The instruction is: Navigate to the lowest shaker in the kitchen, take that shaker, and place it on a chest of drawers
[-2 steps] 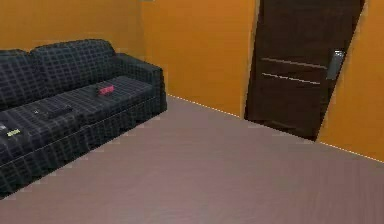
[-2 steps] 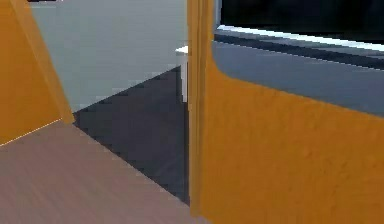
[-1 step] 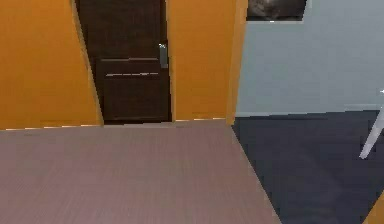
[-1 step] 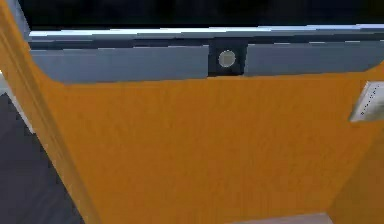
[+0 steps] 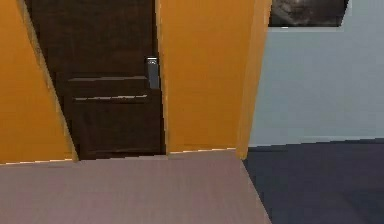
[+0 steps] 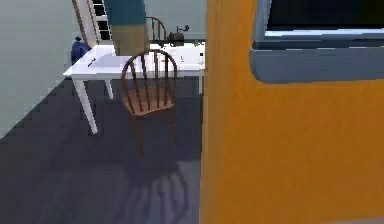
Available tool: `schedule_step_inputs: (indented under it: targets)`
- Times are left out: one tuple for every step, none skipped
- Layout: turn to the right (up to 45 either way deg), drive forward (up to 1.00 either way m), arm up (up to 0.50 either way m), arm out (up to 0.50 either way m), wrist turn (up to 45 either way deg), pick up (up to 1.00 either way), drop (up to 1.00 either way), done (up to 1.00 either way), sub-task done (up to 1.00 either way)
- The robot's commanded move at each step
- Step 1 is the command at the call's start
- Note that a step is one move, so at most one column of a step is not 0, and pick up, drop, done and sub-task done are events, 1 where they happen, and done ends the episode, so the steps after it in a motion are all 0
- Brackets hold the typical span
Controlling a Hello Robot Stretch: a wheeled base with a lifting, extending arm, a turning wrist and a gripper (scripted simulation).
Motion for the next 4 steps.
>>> schedule_step_inputs:
  targets:
    - [42.0, 0.00, 0.00, 0.00, 0.0, 0.00, 0.00, 0.00, 0.00]
    - [0.0, 0.10, 0.00, 0.00, 0.0, 0.00, 0.00, 0.00, 0.00]
    - [0.0, 1.00, 0.00, 0.00, 0.0, 0.00, 0.00, 0.00, 0.00]
    - [0.0, 0.55, 0.00, 0.00, 0.0, 0.00, 0.00, 0.00, 0.00]
